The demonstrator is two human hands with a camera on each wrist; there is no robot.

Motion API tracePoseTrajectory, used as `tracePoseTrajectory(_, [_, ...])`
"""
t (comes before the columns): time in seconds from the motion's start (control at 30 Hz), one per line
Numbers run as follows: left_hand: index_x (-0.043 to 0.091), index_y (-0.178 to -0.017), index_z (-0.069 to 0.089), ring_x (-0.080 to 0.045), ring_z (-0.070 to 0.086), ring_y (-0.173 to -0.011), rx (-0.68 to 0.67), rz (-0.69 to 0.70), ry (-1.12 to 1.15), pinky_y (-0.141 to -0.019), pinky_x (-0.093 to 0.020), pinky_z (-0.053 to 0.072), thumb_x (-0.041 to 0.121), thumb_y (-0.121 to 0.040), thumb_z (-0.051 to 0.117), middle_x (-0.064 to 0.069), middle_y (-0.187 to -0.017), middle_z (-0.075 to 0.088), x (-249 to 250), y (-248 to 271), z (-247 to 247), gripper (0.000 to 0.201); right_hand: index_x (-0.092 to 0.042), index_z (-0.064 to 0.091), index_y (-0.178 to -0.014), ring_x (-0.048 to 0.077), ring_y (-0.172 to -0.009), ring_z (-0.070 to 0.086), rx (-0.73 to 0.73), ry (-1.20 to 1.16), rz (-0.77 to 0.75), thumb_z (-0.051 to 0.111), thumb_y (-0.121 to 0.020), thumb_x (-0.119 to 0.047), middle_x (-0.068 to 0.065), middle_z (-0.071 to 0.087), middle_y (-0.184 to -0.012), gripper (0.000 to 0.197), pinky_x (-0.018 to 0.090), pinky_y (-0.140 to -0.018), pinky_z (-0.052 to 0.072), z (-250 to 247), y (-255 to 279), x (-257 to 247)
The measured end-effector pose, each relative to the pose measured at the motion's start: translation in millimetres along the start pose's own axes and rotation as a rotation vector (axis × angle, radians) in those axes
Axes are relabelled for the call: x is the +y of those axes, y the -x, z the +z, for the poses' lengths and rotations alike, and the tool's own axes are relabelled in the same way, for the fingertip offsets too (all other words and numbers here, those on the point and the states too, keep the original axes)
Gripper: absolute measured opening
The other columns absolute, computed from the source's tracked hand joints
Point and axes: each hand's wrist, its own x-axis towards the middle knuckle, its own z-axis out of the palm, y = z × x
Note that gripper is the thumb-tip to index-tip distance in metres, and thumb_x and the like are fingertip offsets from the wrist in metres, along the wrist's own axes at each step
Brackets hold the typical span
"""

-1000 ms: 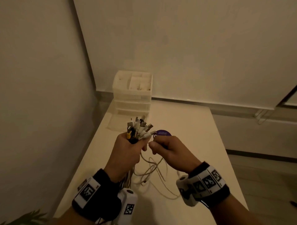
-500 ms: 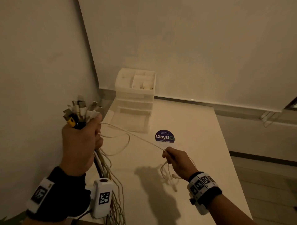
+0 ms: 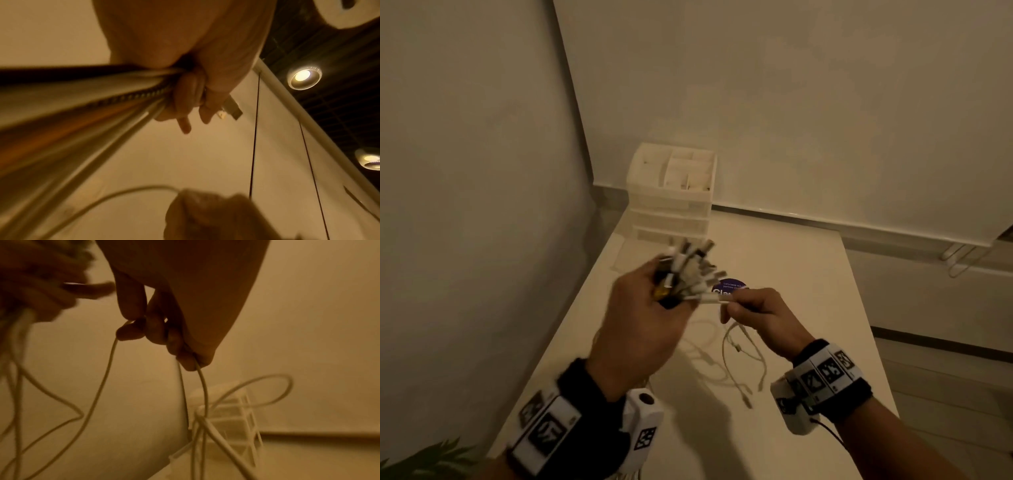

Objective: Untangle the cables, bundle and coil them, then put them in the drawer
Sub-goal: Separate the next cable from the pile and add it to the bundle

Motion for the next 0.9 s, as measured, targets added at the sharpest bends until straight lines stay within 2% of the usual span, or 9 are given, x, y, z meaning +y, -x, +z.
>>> tracePoseTrajectory(0.1, [0.034,-0.081,0.068,0.008,0.063,-0.071,-0.137,-0.048,-0.187,-0.060,-0.006,0.042,0.014,-0.080,0.072,0.018,-0.075,0.070,-16,-14,20,0.021,-0.010,0.070,-0.078,0.034,-0.069,0.057,-0.006,0.036,-0.054,0.057,-0.091,-0.026,0.015,0.063,-0.073,0.025,0.038,-0.065,0.046,1,-8,-12])
tracePoseTrajectory(0.27, [0.030,-0.070,0.062,0.013,0.054,-0.053,0.005,-0.212,-0.219,-0.047,-0.005,0.035,0.011,-0.079,0.071,0.019,-0.060,0.059,-30,-28,27,0.023,-0.016,0.067,-0.080,0.030,-0.079,0.062,0.099,0.143,-0.053,0.054,-0.091,-0.034,0.011,0.068,-0.082,0.025,0.041,-0.071,0.049,-5,-8,8])
tracePoseTrajectory(0.4, [0.027,-0.081,0.066,0.018,0.054,-0.060,-0.027,-0.171,-0.217,-0.052,-0.001,0.036,0.017,-0.081,0.074,0.024,-0.067,0.059,-29,-30,22,0.013,-0.018,0.064,-0.075,0.016,-0.062,0.049,0.148,0.080,-0.101,0.053,-0.092,-0.031,0.009,0.057,-0.068,0.024,0.026,-0.061,0.040,-1,-3,9])
tracePoseTrajectory(0.5, [0.032,-0.072,0.064,0.012,0.058,-0.062,-0.142,-0.121,-0.226,-0.054,-0.004,0.037,0.018,-0.082,0.073,0.022,-0.065,0.061,-31,-28,28,0.019,-0.009,0.067,-0.082,0.032,-0.067,0.053,0.112,0.042,-0.147,0.053,-0.091,-0.038,0.017,0.062,-0.074,0.033,0.038,-0.062,0.043,3,-11,1])
tracePoseTrajectory(0.57, [0.033,-0.061,0.060,0.000,0.060,-0.062,-0.158,-0.109,-0.241,-0.056,-0.014,0.041,0.014,-0.082,0.070,0.013,-0.063,0.065,-32,-26,29,0.029,-0.013,0.068,-0.083,0.039,-0.074,0.056,0.096,0.036,-0.145,0.053,-0.091,-0.038,0.020,0.064,-0.081,0.029,0.046,-0.067,0.046,1,-14,1])
tracePoseTrajectory(0.63, [0.029,-0.059,0.059,-0.005,0.059,-0.057,-0.137,-0.131,-0.196,-0.053,-0.016,0.043,0.009,-0.082,0.068,0.010,-0.058,0.064,-29,-24,26,0.031,-0.020,0.066,-0.079,0.033,-0.072,0.057,0.065,0.065,-0.133,0.053,-0.093,-0.035,0.017,0.063,-0.079,0.024,0.043,-0.066,0.047,-1,-14,4])
tracePoseTrajectory(0.73, [0.019,-0.061,0.061,0.000,0.049,-0.040,0.006,-0.216,-0.004,-0.044,-0.016,0.039,0.004,-0.083,0.067,0.011,-0.046,0.059,-27,-26,13,0.028,-0.022,0.057,-0.074,0.007,-0.063,0.053,0.015,0.153,-0.042,0.050,-0.098,-0.020,-0.006,0.057,-0.066,0.025,0.022,-0.064,0.044,4,-13,26])
tracePoseTrajectory(0.83, [0.002,-0.074,0.065,-0.012,0.039,-0.037,0.163,-0.204,0.203,-0.041,-0.022,0.033,0.008,-0.085,0.069,0.002,-0.051,0.054,-24,-32,-9,0.013,-0.012,0.056,-0.077,0.001,-0.066,0.055,0.024,0.246,0.124,0.046,-0.099,-0.014,-0.008,0.064,-0.070,0.025,0.022,-0.068,0.042,9,-6,76])
tracePoseTrajectory(0.9, [0.000,-0.075,0.064,-0.012,0.034,-0.037,0.196,-0.183,0.247,-0.041,-0.020,0.030,0.010,-0.086,0.068,-0.002,-0.054,0.051,-22,-32,-23,0.015,-0.012,0.059,-0.081,0.003,-0.069,0.057,0.094,0.314,0.204,0.045,-0.100,-0.018,-0.011,0.067,-0.074,0.025,0.023,-0.068,0.040,8,0,107])
